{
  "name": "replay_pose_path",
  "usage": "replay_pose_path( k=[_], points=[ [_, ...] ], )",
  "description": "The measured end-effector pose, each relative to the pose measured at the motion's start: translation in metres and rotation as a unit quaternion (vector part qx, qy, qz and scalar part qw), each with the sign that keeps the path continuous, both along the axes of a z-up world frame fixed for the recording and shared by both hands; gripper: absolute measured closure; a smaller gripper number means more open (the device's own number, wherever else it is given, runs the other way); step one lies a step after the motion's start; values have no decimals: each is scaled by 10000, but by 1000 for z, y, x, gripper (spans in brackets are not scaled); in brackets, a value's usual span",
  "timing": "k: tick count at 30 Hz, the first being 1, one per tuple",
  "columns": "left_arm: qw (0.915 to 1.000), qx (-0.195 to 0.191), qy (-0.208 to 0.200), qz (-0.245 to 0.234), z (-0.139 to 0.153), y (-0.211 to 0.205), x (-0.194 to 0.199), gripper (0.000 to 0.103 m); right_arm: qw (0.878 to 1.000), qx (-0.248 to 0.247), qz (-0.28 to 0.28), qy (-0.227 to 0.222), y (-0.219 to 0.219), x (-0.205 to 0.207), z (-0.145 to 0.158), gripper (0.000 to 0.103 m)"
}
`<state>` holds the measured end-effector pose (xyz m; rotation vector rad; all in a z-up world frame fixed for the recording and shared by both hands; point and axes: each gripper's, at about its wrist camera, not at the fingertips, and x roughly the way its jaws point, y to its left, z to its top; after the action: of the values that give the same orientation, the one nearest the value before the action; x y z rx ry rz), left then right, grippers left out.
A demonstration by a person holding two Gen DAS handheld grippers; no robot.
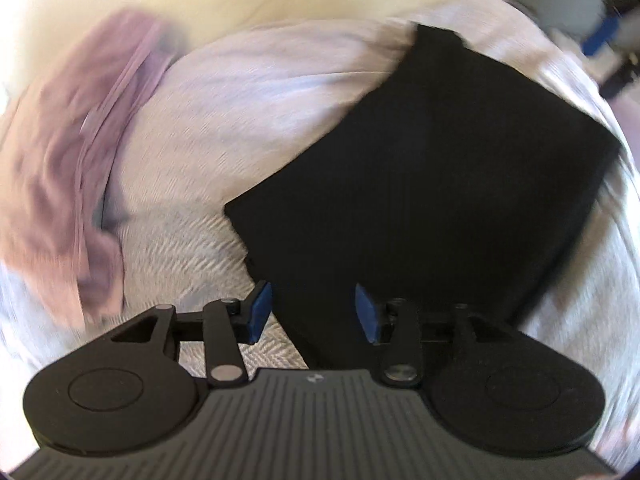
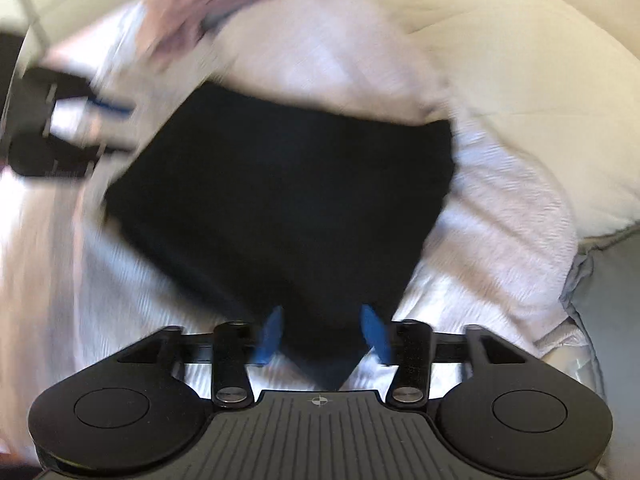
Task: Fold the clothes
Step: 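Lower the folded bundle onto the blanket and open both grippers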
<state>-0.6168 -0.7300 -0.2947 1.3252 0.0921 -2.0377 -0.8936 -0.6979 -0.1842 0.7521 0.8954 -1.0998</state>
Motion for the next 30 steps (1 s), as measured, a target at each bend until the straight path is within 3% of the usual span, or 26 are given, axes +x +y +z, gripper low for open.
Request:
replay_pose_path(
  k=[5, 10, 13, 15, 18, 23, 26, 29, 30],
  points=[
    [9951, 536, 421, 712, -4, -28, 18, 60, 9972, 8, -614, -430, -31, -19, -18, 36],
    [9951, 584, 593, 540, -17, -48, 21, 60, 9873, 640, -1209, -814, -37, -23, -52, 36],
    [9925, 683, 754, 685, -23, -63, 21, 60, 9846, 935, -1286, -731, -28, -17, -63, 36],
    [9892, 812, 915, 808, -25, -76, 21, 60, 9854, 805, -1312, -731, -24, -17, -57, 36],
    [9838, 1030, 1123, 945, -31, -99, 19, 60, 9819, 309, -1529, -1079, -32, -28, -42, 36],
    [9769, 1302, 1300, 1085, -44, -130, 8, 60, 9772, -283, -1621, -1342, -96, -50, -37, 36],
    [9761, 1410, 1199, 1134, -54, -139, 2, 61, 9732, -235, -1806, -1403, -139, -66, -56, 36],
    [9750, 1447, 1164, 1219, -60, -145, 2, 60, 9607, 252, -2126, -1768, -181, -84, -88, 73],
    [9750, 1443, 1148, 1240, -60, -146, 2, 59, 9577, 299, -2176, -1861, -190, -88, -94, 73]
  ],
)
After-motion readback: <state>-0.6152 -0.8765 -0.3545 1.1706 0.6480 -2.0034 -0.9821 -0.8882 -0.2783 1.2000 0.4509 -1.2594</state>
